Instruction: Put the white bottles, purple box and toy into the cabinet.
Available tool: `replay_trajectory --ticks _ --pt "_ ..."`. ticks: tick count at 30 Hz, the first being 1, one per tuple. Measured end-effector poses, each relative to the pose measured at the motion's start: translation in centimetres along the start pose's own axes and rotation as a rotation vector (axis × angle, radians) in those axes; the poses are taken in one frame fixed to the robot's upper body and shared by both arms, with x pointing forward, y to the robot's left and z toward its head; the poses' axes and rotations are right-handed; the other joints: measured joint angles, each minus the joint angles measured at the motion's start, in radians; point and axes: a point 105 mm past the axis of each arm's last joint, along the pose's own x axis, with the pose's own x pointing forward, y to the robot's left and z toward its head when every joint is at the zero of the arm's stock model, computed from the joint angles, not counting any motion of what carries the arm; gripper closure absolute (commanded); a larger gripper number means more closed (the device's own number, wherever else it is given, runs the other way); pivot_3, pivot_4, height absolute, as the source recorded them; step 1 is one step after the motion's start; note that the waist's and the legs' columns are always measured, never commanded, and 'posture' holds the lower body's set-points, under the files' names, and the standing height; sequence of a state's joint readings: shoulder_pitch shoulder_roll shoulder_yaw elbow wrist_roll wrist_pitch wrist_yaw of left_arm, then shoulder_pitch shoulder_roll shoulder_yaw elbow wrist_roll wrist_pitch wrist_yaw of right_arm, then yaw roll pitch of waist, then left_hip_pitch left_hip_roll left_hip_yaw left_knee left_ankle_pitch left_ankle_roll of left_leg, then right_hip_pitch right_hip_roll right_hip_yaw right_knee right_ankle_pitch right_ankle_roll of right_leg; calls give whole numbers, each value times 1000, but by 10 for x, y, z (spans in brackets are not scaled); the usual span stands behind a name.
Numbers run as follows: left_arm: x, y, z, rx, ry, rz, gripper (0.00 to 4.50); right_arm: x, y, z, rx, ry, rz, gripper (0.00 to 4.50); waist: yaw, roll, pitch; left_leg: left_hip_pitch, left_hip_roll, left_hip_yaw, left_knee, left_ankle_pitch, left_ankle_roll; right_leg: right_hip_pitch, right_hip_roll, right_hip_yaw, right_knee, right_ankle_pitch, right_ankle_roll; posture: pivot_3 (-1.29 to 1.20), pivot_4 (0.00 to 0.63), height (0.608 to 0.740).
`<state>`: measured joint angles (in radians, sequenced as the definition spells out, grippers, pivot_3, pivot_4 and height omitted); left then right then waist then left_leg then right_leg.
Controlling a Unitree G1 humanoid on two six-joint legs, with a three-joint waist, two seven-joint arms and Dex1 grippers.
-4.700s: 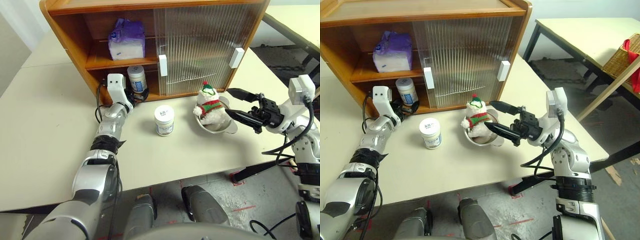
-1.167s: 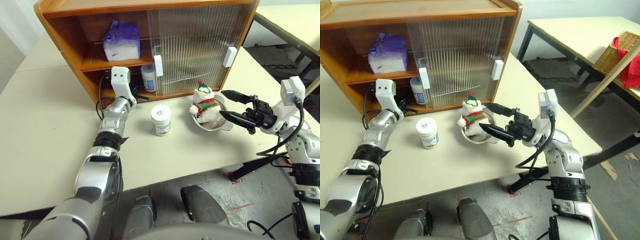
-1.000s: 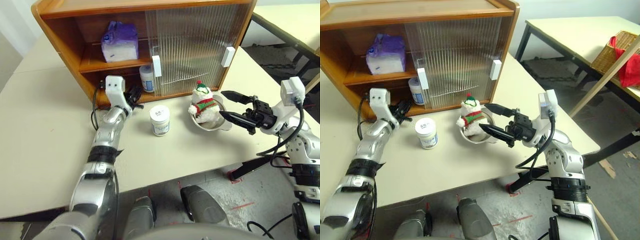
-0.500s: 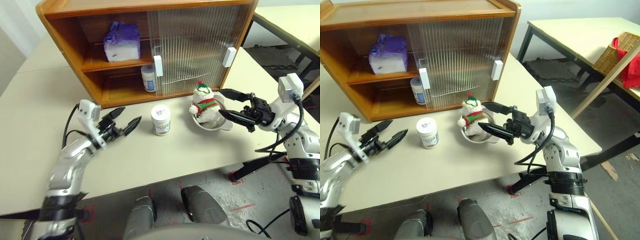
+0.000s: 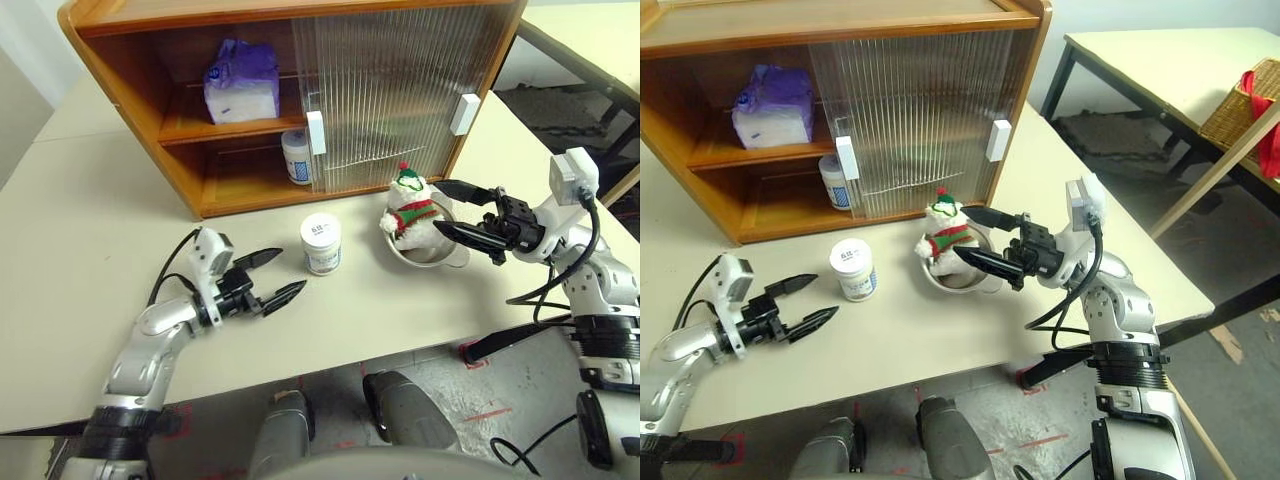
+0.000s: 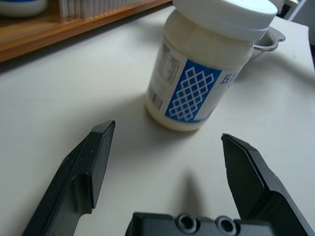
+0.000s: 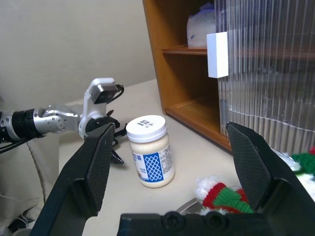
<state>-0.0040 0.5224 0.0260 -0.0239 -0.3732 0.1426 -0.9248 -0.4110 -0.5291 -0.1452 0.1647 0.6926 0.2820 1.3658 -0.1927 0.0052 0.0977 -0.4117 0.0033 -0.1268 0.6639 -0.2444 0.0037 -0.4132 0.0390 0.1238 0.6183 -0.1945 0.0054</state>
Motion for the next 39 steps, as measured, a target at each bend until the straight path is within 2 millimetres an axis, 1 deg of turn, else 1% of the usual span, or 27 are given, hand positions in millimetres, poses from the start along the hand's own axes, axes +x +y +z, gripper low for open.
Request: replay_trajectory --ticks 4,8,16,19,21,22,24,34,39 --pt "17 -5 -5 -6 11 -37 45 0 0 1 -4 1 -4 0 -1 0 0 0 0 0 0 1 1 1 0 0 0 1 1 -258 108 740" --pt "31 -9 -1 1 2 -73 45 1 1 1 -10 3 -7 0 -1 0 0 0 0 1 1 1 2 2 0 0 0 1 1 -271 106 740" --pt "47 -9 1 9 -20 -86 74 0 2 2 -16 8 -10 0 1 2 -1 1 -1 0 1 2 3 5 0 0 -1 0 3 -277 101 740" --pt "54 -9 1 9 -32 -80 645 0 2 2 -16 8 -13 0 3 3 -2 3 -1 0 2 2 4 8 0 0 -2 0 5 -276 99 740" --pt "56 -8 0 9 -35 -74 1236 0 1 2 -16 9 -13 0 2 3 -2 6 -1 0 2 2 4 12 0 0 -2 -1 7 -275 99 740" --pt "57 -8 0 9 -35 -73 1375 0 1 2 -16 9 -13 0 2 4 -2 7 -1 0 2 2 4 13 0 0 -3 -2 8 -275 101 740" --pt "58 -8 -1 10 -36 -72 1375 0 1 2 -17 10 -13 0 3 4 -2 9 -2 0 2 2 4 15 0 0 -3 -6 15 -276 100 740" --pt "65 -3 0 8 -56 -25 1375 -2 1 3 -22 20 -17 0 3 5 -3 11 -3 -1 3 2 4 18 -1 1 -3 -7 16 -281 96 740" --pt "56 6 1 -6 -88 51 1375 -2 1 3 -22 20 -20 0 -6 5 -3 10 -2 0 1 2 3 17 0 1 -3 -7 16 -277 93 740"
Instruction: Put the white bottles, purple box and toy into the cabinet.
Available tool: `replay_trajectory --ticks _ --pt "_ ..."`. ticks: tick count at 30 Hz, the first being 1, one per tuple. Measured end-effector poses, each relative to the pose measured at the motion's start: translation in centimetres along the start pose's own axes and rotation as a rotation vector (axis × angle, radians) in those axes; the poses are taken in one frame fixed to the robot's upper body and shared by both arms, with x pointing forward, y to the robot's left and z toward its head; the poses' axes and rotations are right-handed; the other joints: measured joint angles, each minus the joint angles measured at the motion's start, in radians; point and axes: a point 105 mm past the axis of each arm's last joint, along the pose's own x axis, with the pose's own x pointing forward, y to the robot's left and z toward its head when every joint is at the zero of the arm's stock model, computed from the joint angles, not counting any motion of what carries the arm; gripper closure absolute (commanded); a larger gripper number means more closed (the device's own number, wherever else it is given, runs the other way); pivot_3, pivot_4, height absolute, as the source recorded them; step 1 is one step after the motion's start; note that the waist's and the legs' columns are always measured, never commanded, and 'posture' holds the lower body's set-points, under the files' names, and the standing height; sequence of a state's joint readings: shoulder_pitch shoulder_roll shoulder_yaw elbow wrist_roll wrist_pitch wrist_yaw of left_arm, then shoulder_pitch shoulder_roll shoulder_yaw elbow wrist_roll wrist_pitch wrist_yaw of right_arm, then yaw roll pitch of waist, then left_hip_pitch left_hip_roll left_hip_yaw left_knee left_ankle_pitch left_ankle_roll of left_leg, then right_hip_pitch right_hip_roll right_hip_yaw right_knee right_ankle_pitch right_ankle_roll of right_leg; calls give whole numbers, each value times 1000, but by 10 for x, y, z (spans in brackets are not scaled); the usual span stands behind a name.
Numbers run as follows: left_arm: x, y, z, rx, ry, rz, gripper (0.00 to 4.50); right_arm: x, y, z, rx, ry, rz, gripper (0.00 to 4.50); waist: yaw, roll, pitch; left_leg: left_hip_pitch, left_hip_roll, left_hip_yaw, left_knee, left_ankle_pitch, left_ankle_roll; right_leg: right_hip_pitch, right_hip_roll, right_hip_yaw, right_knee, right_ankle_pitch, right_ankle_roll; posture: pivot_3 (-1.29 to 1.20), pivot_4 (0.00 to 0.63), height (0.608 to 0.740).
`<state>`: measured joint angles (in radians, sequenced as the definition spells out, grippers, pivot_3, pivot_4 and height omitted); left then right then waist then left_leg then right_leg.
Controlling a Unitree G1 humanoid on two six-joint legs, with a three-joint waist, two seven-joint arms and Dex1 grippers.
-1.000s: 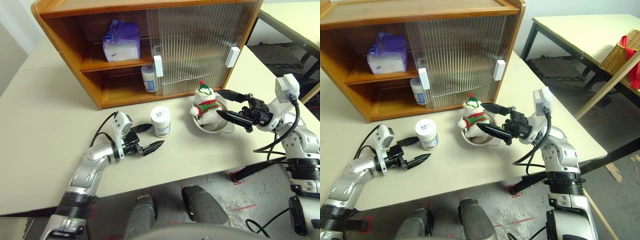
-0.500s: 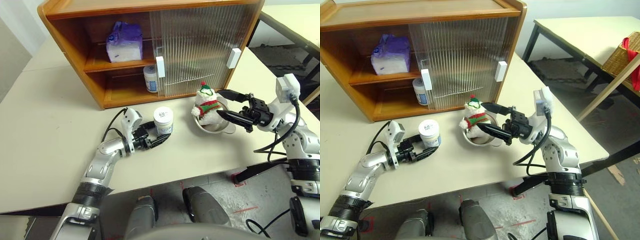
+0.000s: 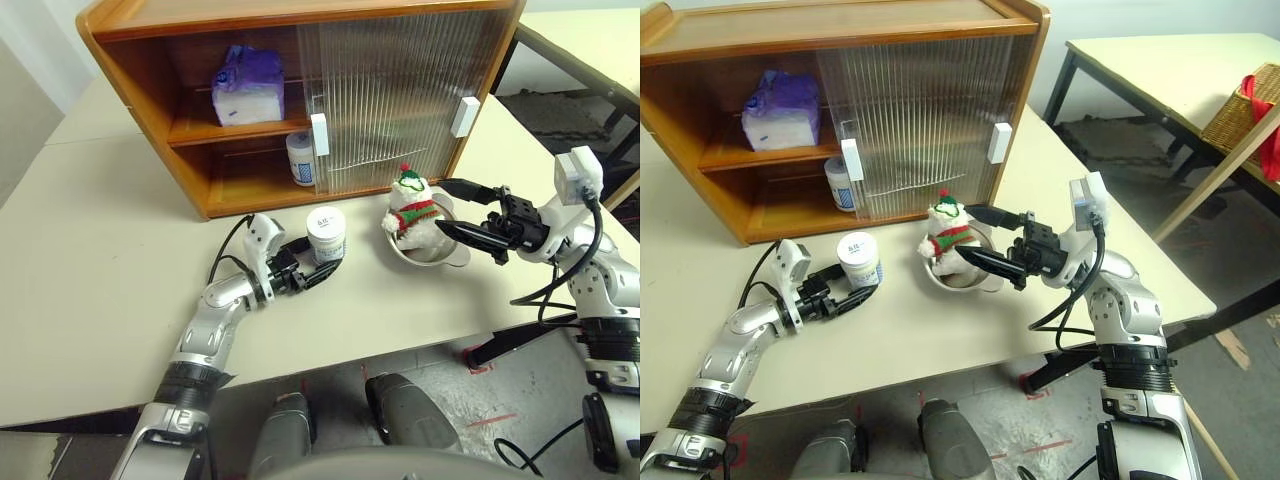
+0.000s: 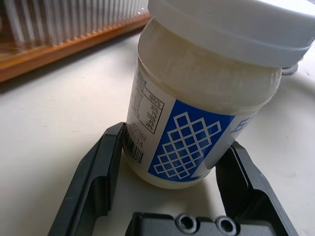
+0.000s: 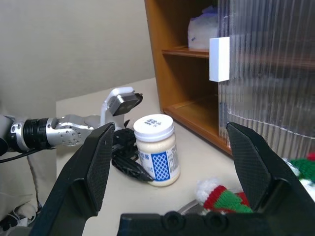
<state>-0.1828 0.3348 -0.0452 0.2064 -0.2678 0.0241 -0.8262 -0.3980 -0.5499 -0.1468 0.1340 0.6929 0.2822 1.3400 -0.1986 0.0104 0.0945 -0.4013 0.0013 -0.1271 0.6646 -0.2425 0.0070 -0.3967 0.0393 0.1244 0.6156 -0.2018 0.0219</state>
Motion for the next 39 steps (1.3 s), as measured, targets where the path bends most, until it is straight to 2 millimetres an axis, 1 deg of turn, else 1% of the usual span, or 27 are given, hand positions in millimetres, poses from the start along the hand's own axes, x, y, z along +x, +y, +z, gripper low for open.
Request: replay_trajectory --ticks 2,8,10,14,15,17,21,25,29,31,32,39 --pt "-5 6 0 1 -7 45 1375 0 0 0 0 0 0 0 -6 0 0 0 1 1 -1 0 0 0 1 0 0 0 0 -275 92 740" --pt "-18 33 7 9 -35 218 1375 1 -1 0 3 -6 1 0 -9 0 0 0 0 1 -1 0 0 0 1 0 0 0 0 -272 90 740" --pt "-22 48 12 17 -51 300 1375 2 -1 1 2 -8 1 0 -9 0 0 0 0 1 0 0 1 0 1 0 0 0 0 -272 89 740" --pt "-29 85 30 31 -95 505 1375 2 -2 1 2 -10 4 0 -8 0 0 0 -1 1 1 1 1 1 1 0 0 0 0 -267 88 740" --pt "-30 91 33 28 -105 536 1375 2 -2 1 3 -9 3 0 -7 0 0 0 -1 1 2 1 1 1 1 0 0 1 -1 -267 88 740" --pt "-27 99 34 17 -105 572 1375 2 -2 0 5 -9 2 0 -5 0 0 0 -2 1 1 1 1 1 1 0 0 5 -8 -264 88 740" --pt "-16 108 27 -6 -65 608 1375 2 -2 0 5 -8 4 0 -2 -1 0 0 -6 2 2 1 2 1 1 0 0 6 -8 -275 87 740" --pt "-5 114 30 0 -47 623 1375 2 -2 0 5 -7 5 0 -2 -1 0 0 -9 1 2 2 3 2 0 1 0 6 -6 -280 92 740" --pt "-1 122 31 -5 -30 662 1375 0 -1 0 2 0 2 0 -3 -1 0 0 -14 1 4 2 5 3 0 1 -1 7 -4 -280 97 740" --pt "-1 126 31 -11 -23 685 1375 -1 -1 0 4 1 1 0 -4 -1 0 1 -14 1 4 3 5 4 0 1 0 3 4 -280 100 740" --pt "-1 128 31 -13 -20 693 1375 -1 -1 0 4 1 1 0 -5 -1 0 2 -14 1 4 3 5 5 0 1 0 2 5 -280 100 740" --pt "5 140 31 -62 -12 755 1375 -1 0 -1 7 2 -2 0 -5 -2 1 1 -14 1 5 3 6 5 -1 1 0 2 7 -285 103 740"
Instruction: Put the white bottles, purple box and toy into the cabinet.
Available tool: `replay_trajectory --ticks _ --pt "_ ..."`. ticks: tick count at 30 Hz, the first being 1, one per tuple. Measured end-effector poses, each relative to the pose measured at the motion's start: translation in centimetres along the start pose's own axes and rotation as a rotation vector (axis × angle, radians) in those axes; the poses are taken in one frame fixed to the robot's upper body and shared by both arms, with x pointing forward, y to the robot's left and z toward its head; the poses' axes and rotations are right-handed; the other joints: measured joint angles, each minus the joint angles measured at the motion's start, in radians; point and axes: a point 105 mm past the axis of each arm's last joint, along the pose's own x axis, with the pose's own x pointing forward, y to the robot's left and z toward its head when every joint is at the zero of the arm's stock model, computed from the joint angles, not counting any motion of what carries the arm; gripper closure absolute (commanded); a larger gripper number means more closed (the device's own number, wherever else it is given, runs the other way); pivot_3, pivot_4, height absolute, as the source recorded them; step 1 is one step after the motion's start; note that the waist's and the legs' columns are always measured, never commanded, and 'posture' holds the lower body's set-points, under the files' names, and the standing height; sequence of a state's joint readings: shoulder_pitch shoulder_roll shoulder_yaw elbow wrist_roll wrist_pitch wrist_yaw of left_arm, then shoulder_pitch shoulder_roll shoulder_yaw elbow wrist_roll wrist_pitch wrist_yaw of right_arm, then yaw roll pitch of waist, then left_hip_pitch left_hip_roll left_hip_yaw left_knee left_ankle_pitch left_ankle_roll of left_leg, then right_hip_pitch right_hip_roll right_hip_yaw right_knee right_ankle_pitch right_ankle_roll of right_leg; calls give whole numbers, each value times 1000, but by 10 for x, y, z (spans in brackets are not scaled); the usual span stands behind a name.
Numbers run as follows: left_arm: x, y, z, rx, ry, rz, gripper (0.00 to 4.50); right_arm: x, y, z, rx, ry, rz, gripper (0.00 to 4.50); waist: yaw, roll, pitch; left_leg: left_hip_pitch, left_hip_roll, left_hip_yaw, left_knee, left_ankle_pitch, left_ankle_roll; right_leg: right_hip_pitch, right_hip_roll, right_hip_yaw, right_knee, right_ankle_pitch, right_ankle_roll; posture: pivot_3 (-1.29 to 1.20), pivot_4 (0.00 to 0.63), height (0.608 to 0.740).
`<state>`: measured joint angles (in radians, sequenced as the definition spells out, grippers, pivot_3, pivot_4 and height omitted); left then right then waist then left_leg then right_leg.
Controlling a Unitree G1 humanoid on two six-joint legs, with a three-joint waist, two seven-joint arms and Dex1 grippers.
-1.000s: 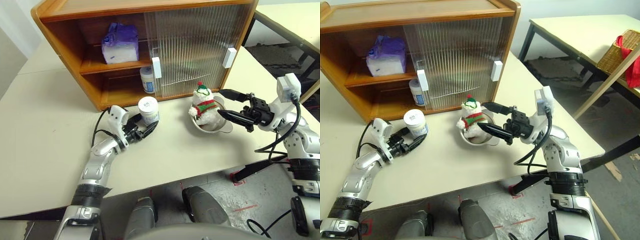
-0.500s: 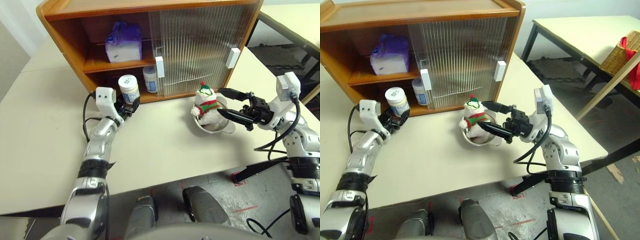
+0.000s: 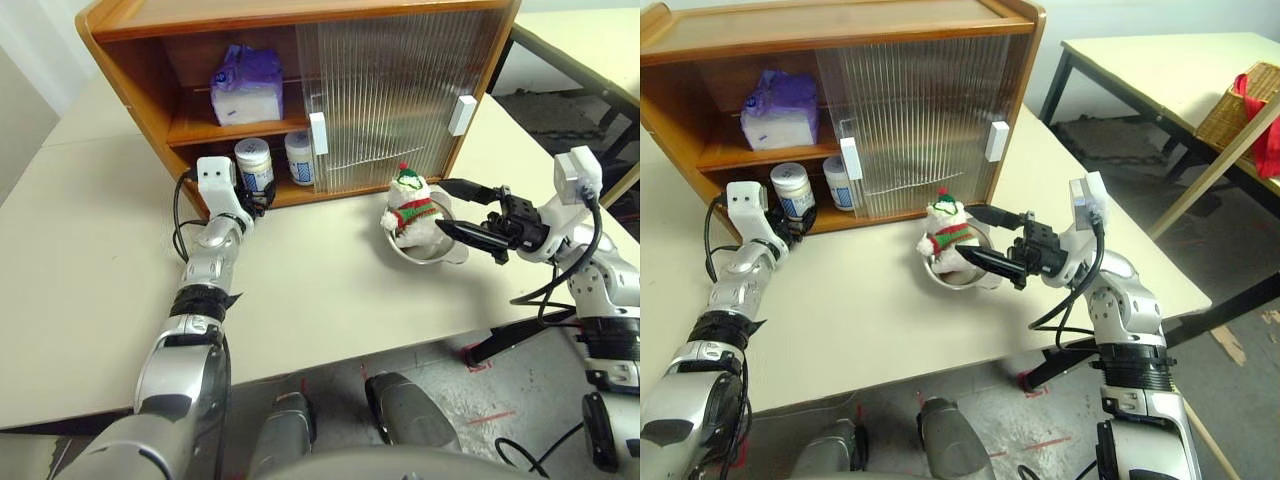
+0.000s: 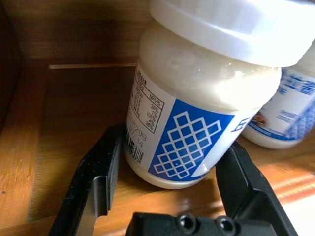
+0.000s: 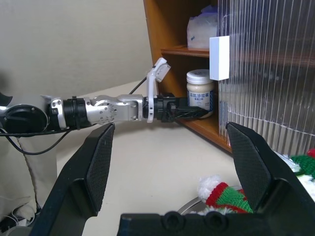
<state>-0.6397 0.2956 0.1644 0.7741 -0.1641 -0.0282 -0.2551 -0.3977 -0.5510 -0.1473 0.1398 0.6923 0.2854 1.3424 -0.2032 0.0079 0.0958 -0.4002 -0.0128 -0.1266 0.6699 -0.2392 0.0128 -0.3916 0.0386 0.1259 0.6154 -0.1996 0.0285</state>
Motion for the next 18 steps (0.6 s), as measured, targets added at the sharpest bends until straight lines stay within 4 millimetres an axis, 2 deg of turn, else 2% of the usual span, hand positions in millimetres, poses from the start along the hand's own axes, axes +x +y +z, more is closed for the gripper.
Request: replay_trajectory --ticks 18 --pt "17 1 -1 -51 29 46 1375 0 0 0 -3 0 -1 0 1 -2 1 0 -3 -2 0 5 3 2 0 0 0 2 1 -299 104 740"
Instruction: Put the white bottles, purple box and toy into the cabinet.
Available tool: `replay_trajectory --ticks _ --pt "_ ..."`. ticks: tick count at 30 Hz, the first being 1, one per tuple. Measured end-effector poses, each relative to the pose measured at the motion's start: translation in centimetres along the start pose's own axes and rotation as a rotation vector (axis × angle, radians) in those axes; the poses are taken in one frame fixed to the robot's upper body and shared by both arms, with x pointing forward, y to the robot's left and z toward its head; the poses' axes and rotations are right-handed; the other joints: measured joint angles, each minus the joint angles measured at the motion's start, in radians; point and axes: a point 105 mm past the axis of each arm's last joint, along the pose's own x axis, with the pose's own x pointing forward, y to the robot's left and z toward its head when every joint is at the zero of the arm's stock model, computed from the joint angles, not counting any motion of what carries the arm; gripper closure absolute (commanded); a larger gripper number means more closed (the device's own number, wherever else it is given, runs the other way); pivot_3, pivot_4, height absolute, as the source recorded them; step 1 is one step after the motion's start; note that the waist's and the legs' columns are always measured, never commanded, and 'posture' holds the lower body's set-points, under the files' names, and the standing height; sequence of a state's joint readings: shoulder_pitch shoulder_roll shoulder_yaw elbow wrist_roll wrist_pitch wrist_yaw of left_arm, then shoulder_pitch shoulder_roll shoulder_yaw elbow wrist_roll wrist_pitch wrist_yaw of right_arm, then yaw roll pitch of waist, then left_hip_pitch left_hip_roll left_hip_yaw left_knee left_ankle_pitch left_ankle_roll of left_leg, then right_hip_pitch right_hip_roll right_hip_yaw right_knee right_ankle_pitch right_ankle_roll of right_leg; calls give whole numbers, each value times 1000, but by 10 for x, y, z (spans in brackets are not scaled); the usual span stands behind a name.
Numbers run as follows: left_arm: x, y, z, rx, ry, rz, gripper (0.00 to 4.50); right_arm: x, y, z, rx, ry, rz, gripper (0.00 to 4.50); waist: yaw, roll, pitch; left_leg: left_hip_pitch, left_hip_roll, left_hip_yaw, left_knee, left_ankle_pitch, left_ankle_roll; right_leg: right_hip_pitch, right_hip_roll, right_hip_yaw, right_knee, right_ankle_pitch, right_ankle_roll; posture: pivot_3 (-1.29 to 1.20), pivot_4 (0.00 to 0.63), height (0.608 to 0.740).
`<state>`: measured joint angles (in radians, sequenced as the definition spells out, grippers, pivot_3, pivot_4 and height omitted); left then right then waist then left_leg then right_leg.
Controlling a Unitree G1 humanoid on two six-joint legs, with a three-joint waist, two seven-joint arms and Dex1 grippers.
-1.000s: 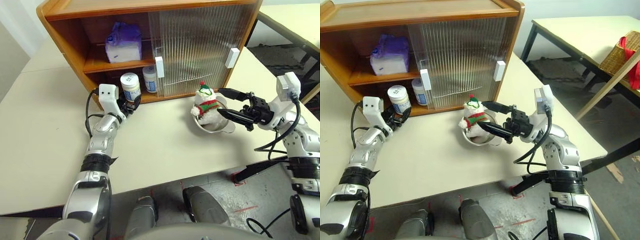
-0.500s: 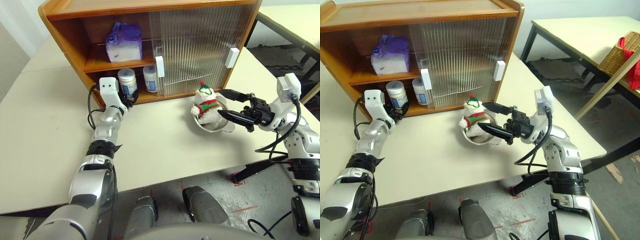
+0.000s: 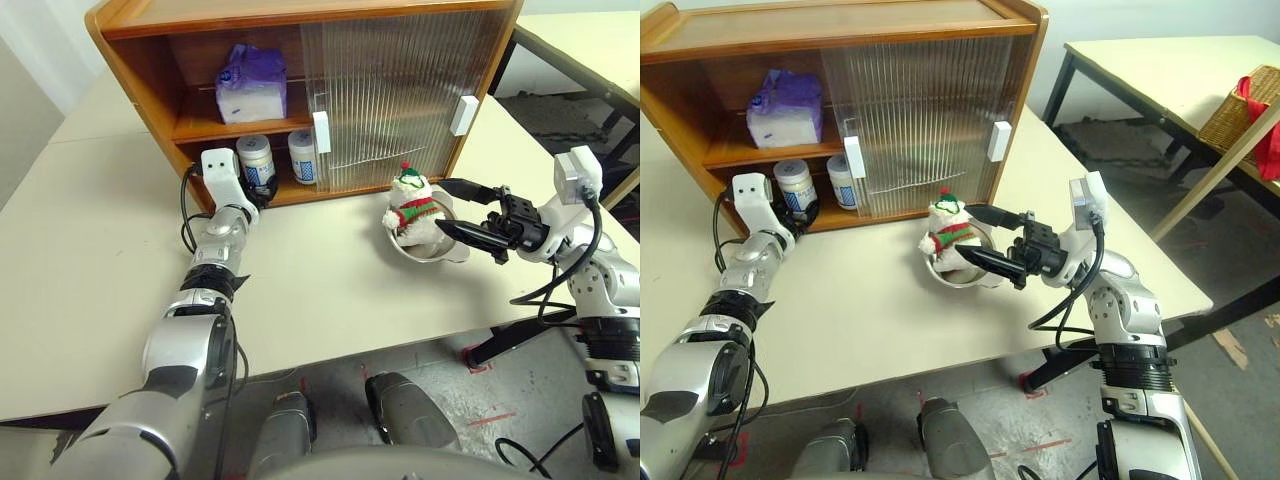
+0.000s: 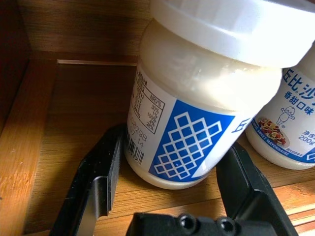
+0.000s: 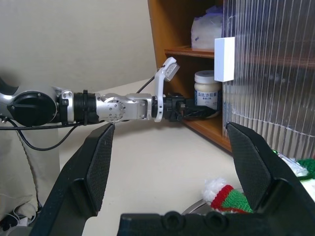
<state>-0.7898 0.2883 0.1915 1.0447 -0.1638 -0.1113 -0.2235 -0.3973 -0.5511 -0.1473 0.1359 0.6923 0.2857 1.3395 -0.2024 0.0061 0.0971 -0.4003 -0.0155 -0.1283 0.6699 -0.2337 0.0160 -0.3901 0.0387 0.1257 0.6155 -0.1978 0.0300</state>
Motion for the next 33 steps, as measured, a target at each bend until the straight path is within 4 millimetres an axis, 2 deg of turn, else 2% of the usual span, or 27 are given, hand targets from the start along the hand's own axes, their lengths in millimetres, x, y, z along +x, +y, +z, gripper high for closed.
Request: replay_trajectory --ticks 4,10,14,16,21,28,30,33 --pt "0 1 0 -1 1 10 28 0 0 0 2 1 1 0 -3 0 0 0 -2 0 0 1 0 0 0 0 0 0 0 -295 103 740" --pt "0 1 0 5 -5 6 28 0 0 0 3 1 1 0 -6 0 0 -1 -5 -1 0 2 -1 1 0 -1 0 0 0 -287 101 740" --pt "-9 -1 -1 13 -52 -2 28 0 0 0 2 1 2 0 -10 0 0 -1 -9 1 -2 2 -1 0 0 -2 -1 -2 3 -284 99 740" --pt "-17 -8 -7 11 -61 -17 28 1 0 0 3 -1 3 0 -12 0 0 -2 -12 4 -3 1 -1 0 0 -1 -1 -3 5 -284 100 740" --pt "-37 -14 -8 19 -75 -31 28 2 1 0 4 -4 5 0 -11 0 0 -3 -13 4 -3 -2 0 -1 -1 -1 -2 -5 5 -287 97 740" --pt "-81 -25 -22 21 -37 -45 28 4 1 -2 11 -18 9 0 -10 0 0 -1 -13 4 -3 -4 -1 0 -1 -1 -1 -7 3 -273 92 740" --pt "-88 -34 -23 29 -34 -110 438 4 0 -2 13 -19 8 0 -7 0 0 -1 -12 2 -3 -4 -2 0 -1 0 -1 -6 3 -273 92 740" --pt "-90 -66 -5 67 -96 -307 1332 4 -1 -2 16 -20 6 0 7 -1 0 -1 -8 -5 -2 -3 -2 0 -3 3 0 -5 1 -271 89 740"
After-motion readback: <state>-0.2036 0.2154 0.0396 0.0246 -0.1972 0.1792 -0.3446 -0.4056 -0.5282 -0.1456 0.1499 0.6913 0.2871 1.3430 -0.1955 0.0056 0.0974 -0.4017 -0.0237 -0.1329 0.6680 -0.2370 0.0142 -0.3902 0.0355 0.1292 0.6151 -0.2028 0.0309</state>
